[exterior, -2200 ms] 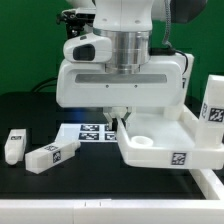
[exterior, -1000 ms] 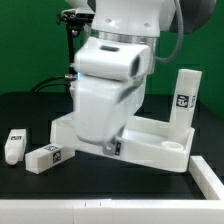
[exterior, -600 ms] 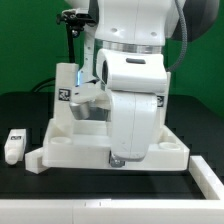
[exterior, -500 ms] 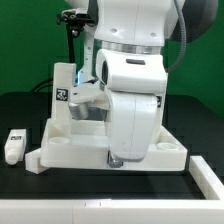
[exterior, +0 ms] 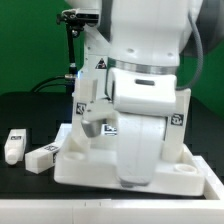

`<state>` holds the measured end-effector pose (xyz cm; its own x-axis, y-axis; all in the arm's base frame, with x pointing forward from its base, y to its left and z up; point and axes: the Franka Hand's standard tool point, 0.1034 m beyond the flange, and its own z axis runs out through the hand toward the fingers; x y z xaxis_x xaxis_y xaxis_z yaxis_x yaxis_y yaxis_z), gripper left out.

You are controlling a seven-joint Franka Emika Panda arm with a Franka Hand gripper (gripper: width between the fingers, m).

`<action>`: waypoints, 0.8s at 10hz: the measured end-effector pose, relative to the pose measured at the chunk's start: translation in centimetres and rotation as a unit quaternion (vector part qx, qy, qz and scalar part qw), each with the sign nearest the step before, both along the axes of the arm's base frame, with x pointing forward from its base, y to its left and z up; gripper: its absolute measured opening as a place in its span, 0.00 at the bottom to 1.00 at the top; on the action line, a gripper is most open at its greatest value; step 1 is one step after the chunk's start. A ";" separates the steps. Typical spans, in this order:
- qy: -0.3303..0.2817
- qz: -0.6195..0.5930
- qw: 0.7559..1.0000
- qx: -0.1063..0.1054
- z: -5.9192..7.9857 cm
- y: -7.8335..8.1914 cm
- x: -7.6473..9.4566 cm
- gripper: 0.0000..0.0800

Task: Assemble desk

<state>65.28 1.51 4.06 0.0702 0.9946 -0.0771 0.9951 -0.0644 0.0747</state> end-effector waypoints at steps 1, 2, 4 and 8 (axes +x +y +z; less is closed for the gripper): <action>0.003 -0.005 1.000 0.000 -0.2 -0.2 -0.2 0.06; 0.003 -0.007 1.000 -0.002 -0.3 -0.3 -0.3 0.06; 0.004 -0.009 1.000 -0.003 -0.4 -0.5 -0.3 0.06; 0.003 0.004 1.000 -0.004 -1.0 1.0 0.5 0.06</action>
Offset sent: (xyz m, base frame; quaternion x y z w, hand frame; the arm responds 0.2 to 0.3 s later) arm 0.0000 0.0000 0.0000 0.0000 0.0000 0.0000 1.0000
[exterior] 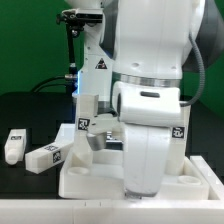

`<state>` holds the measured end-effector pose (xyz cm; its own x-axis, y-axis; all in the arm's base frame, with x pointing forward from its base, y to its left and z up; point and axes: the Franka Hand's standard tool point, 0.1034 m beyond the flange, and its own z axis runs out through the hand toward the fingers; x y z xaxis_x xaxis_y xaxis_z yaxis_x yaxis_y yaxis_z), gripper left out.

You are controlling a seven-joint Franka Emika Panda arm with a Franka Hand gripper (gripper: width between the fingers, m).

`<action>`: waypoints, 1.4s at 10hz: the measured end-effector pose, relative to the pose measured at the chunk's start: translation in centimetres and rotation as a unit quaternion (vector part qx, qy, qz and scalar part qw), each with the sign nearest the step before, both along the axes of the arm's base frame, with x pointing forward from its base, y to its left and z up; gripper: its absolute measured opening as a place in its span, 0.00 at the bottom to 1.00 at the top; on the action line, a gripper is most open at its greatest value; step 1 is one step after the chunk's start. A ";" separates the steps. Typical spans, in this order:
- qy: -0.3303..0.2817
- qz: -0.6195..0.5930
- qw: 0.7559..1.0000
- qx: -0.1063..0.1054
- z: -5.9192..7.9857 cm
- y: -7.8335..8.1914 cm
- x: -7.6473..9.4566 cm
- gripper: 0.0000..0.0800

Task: Assemble desk

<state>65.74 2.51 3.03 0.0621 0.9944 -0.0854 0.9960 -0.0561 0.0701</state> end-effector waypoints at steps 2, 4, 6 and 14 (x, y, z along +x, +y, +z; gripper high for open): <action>0.003 0.004 1.000 -0.003 0.0 0.3 0.0 0.06; 0.003 0.002 1.000 -0.002 0.0 0.3 0.0 0.06; 0.003 -0.001 1.000 -0.002 0.0 0.2 0.0 0.13; -0.021 -0.193 0.981 0.011 4.3 -1.3 0.6 0.81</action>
Offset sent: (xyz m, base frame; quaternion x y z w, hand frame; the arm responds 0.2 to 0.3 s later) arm 0.0000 0.0000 0.0000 0.0000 0.0000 0.0000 1.0000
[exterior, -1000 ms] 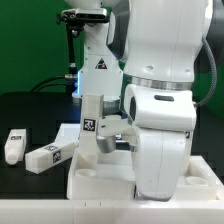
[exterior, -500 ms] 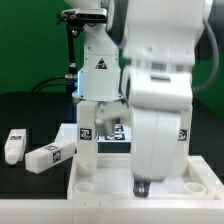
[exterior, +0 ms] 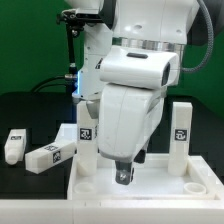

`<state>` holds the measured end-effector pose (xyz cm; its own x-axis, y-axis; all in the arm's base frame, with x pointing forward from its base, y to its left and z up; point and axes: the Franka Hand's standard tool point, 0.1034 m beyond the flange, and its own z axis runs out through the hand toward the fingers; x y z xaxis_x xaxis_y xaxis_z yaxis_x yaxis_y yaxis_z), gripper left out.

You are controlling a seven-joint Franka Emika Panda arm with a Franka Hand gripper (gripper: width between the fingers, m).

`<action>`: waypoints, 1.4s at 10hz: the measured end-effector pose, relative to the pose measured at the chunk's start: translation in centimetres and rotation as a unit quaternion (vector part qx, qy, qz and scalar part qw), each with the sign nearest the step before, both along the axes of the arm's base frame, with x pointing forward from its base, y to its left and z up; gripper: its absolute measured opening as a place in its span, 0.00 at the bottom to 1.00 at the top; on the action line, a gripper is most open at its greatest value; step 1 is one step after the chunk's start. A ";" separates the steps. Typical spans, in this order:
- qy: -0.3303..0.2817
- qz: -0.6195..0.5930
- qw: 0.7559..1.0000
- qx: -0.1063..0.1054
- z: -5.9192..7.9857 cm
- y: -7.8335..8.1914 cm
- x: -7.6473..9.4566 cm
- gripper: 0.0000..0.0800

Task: Assemble desk

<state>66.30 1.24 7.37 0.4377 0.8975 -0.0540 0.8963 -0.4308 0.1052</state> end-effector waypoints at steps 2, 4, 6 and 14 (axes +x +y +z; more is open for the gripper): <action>-0.001 -0.071 0.997 0.013 0.9 -1.6 -0.3 0.81; 0.021 -0.175 0.984 0.017 3.1 -5.4 -1.3 0.81; -0.006 -0.200 0.980 0.019 3.6 -5.9 -0.2 0.81; -0.031 -0.531 0.845 0.052 2.7 -8.1 -2.4 0.81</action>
Offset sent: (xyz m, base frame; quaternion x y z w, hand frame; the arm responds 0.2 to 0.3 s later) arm -0.0213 -0.0702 0.0464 0.0760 -0.0374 0.2772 0.9571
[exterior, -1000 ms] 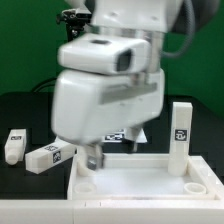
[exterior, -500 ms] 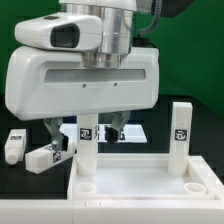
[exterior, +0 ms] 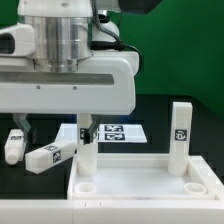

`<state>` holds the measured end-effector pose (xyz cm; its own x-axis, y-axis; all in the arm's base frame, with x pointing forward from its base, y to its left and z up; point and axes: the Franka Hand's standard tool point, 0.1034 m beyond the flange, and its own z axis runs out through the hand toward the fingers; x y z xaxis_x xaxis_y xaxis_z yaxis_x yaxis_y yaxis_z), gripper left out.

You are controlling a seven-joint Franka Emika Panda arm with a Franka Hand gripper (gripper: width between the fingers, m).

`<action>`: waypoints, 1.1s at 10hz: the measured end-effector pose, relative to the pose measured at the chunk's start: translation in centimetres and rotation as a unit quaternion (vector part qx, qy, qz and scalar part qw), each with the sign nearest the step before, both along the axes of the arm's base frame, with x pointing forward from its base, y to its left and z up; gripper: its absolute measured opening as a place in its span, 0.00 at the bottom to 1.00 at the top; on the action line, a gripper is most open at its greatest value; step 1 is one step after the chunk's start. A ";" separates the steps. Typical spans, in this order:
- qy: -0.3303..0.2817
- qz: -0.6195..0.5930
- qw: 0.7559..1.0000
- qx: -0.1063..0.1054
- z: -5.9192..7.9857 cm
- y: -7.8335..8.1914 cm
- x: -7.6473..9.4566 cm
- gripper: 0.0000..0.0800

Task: Assemble desk

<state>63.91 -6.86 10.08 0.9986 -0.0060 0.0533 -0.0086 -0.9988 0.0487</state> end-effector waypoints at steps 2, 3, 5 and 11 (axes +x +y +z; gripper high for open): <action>0.002 -0.039 0.999 0.009 -0.3 0.7 -0.2 0.81; 0.015 -0.043 0.999 0.011 -0.3 0.5 -0.5 0.81; 0.040 -0.111 0.992 0.039 -0.5 -2.8 -2.0 0.81; 0.310 -0.223 0.916 0.123 -1.3 -6.4 -6.4 0.81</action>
Offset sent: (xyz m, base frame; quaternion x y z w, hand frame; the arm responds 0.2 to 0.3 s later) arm -0.0172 -0.0440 0.0025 0.0592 -0.0367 0.1228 0.9900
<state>57.51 -13.31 8.76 0.7316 -0.3563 -0.5813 -0.4648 -0.8844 -0.0430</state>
